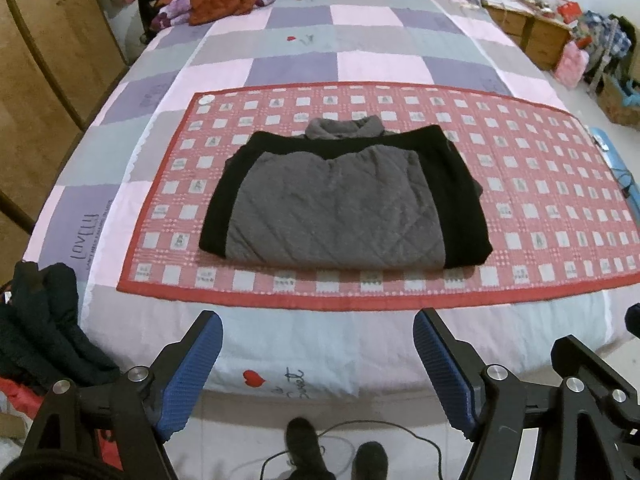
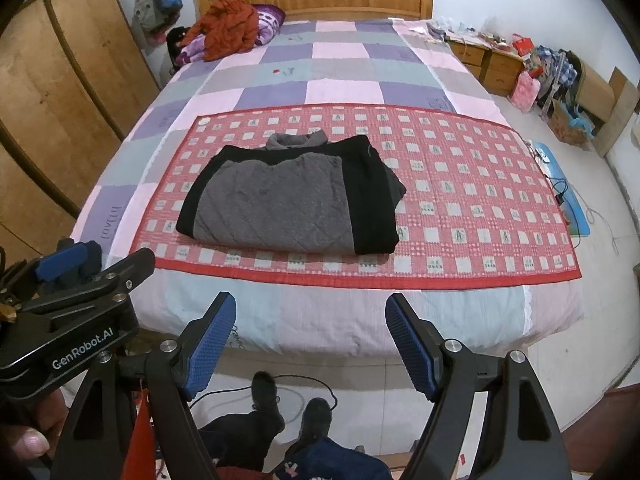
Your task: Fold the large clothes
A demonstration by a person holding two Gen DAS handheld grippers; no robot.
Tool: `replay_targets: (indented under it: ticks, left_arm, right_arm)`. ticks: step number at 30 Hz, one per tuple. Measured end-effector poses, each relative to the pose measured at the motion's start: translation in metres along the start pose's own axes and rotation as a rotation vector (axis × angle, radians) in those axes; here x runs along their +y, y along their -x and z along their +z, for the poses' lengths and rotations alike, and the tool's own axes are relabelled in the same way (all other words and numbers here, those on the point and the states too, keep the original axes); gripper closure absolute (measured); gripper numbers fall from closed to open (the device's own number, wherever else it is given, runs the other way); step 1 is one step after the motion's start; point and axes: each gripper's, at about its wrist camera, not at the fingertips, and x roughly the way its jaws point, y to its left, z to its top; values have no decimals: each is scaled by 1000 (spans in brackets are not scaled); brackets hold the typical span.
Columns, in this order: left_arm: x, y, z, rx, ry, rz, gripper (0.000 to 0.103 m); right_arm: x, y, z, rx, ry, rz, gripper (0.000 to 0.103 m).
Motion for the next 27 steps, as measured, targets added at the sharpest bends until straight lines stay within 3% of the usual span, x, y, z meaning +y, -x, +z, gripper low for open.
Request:
replay_targets:
  ticks: [27]
  left_arm:
    - [-1,-7,0,17,-7,0,20]
  right_arm:
    - [1,-13,-2,17,-16,-7,23]
